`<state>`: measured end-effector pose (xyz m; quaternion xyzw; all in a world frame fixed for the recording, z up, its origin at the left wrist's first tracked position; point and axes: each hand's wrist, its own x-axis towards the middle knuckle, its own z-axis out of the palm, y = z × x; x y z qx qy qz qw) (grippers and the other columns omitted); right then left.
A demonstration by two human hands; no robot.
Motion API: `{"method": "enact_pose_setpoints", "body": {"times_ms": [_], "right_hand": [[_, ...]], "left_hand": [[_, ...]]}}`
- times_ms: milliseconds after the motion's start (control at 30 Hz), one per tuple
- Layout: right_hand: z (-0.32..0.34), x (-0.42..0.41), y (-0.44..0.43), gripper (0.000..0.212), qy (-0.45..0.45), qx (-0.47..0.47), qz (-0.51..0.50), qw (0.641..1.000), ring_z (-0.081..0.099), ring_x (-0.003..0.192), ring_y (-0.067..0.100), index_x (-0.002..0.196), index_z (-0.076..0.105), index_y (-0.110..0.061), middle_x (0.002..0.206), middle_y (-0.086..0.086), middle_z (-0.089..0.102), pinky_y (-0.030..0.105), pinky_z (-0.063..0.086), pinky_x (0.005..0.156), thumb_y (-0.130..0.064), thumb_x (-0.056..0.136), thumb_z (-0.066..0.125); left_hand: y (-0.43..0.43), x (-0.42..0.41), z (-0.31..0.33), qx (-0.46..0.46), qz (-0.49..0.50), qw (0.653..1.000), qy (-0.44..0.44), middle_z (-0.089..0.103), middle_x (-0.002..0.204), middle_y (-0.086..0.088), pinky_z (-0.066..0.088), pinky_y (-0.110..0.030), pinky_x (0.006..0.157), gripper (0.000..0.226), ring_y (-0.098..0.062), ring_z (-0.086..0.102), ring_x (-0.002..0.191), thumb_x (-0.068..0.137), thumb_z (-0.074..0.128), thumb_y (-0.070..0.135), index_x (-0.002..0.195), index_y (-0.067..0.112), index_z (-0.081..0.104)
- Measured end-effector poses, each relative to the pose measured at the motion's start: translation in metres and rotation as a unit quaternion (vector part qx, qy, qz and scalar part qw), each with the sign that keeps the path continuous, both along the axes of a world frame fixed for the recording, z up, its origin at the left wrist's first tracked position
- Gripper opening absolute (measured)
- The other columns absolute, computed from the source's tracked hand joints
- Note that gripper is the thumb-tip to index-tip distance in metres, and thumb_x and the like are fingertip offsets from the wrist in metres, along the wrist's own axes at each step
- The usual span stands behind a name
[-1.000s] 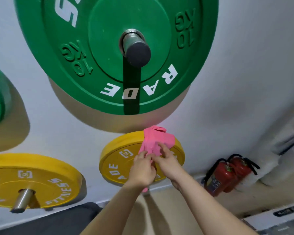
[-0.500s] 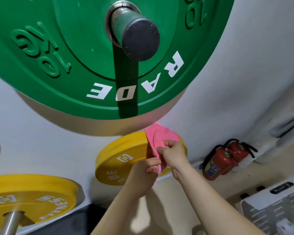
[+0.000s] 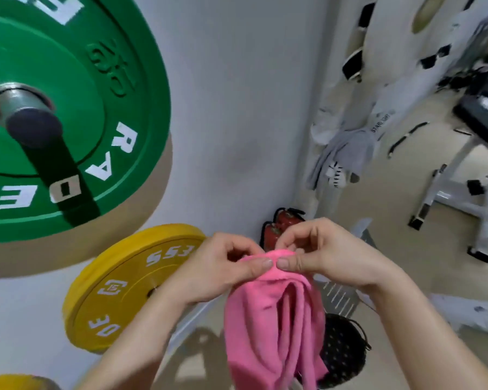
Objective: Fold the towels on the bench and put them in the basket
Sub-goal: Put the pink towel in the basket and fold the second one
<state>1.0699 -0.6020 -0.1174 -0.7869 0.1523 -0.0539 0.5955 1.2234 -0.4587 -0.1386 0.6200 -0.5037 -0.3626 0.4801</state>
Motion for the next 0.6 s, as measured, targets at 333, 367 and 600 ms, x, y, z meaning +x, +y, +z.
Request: {"method": "enact_pose_setpoints", "body": {"times_ms": [333, 367, 600], "right_hand": [[-0.004, -0.281, 0.008, 0.015, 0.026, -0.016, -0.145, 0.989, 0.056, 0.074, 0.015, 0.08, 0.067, -0.013, 0.077, 0.004, 0.063, 0.033, 0.044, 0.071, -0.015, 0.073, 0.08], [-0.007, -0.314, 0.013, 0.013, 0.055, -0.032, -0.159, 0.985, 0.055, 0.072, 0.013, 0.08, 0.068, -0.013, 0.075, 0.002, 0.063, 0.031, 0.043, 0.069, -0.014, 0.075, 0.08], [-0.024, -0.513, 0.03, 0.016, 0.207, -0.164, -0.351, 0.899, 0.045, 0.052, 0.0, 0.068, 0.073, -0.029, 0.059, -0.006, 0.058, 0.017, 0.036, 0.052, -0.023, 0.083, 0.071]], "left_hand": [[-0.042, -0.193, 0.024, -0.116, -0.081, 0.963, 0.23, 0.059, 0.06, 0.008, 0.04, -0.013, 0.047, 0.036, -0.002, 0.05, 0.05, 0.055, 0.085, 0.05, 0.07, 0.023, 0.066], [-0.044, -0.216, 0.023, -0.107, -0.083, 0.963, 0.233, 0.06, 0.063, 0.005, 0.041, -0.014, 0.049, 0.038, -0.003, 0.052, 0.052, 0.054, 0.086, 0.049, 0.071, 0.022, 0.066], [-0.061, -0.353, 0.009, -0.018, -0.207, 0.975, 0.073, 0.056, 0.068, 0.001, 0.037, -0.02, 0.052, 0.037, -0.01, 0.048, 0.061, 0.062, 0.081, 0.049, 0.076, 0.018, 0.065]]}}
